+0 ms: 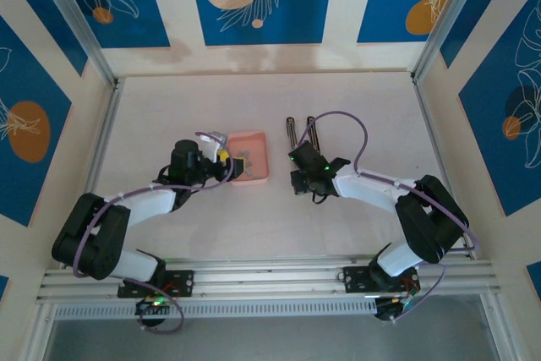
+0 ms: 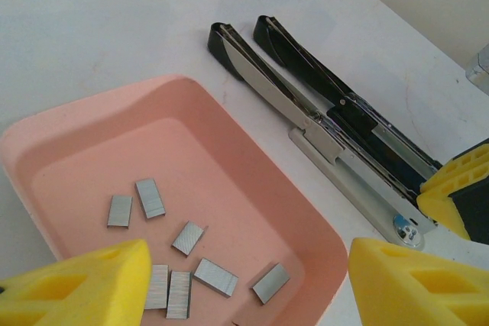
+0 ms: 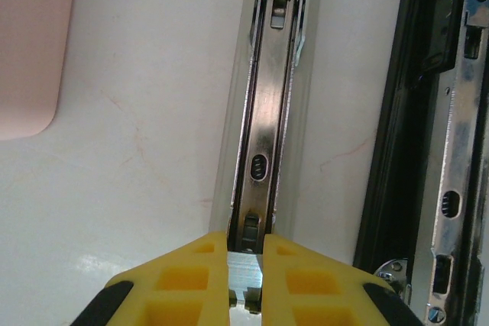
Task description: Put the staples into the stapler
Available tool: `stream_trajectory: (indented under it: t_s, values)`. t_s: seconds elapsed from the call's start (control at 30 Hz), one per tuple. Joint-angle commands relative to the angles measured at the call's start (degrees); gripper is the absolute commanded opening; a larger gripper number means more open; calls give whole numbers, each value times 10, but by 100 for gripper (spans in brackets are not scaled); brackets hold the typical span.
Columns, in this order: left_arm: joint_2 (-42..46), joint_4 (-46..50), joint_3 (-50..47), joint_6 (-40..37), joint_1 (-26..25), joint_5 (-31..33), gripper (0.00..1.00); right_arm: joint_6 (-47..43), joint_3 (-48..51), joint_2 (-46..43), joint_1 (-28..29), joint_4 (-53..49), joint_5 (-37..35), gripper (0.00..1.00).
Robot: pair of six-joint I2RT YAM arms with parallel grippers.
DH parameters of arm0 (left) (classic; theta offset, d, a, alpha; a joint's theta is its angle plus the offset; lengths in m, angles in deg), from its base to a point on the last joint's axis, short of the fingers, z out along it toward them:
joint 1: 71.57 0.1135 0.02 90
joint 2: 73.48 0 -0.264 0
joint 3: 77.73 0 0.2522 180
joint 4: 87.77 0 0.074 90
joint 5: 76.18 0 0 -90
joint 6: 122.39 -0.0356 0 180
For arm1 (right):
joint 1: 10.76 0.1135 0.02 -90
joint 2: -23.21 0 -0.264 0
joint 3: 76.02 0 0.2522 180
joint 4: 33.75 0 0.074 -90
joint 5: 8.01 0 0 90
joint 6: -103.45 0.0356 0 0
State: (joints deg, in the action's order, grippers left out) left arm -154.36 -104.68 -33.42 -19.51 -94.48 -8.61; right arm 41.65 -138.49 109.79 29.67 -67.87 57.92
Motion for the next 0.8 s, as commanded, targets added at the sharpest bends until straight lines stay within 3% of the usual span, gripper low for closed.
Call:
stream_trajectory:
  t_s: [0.0,0.13,0.4,0.77]
  values:
    - [-9,-7,2,-14,-7,-14,69,11,-2,5,8,-24,-2,14]
    - [-8,-7,2,-14,-8,-14,69,13,-3,5,8,-26,-4,16]
    - [-2,-3,4,-13,-9,-14,69,11,-13,-1,8,-29,-11,29]
    - [-1,5,7,-8,-10,-13,69,10,-13,-28,7,-33,-7,30]
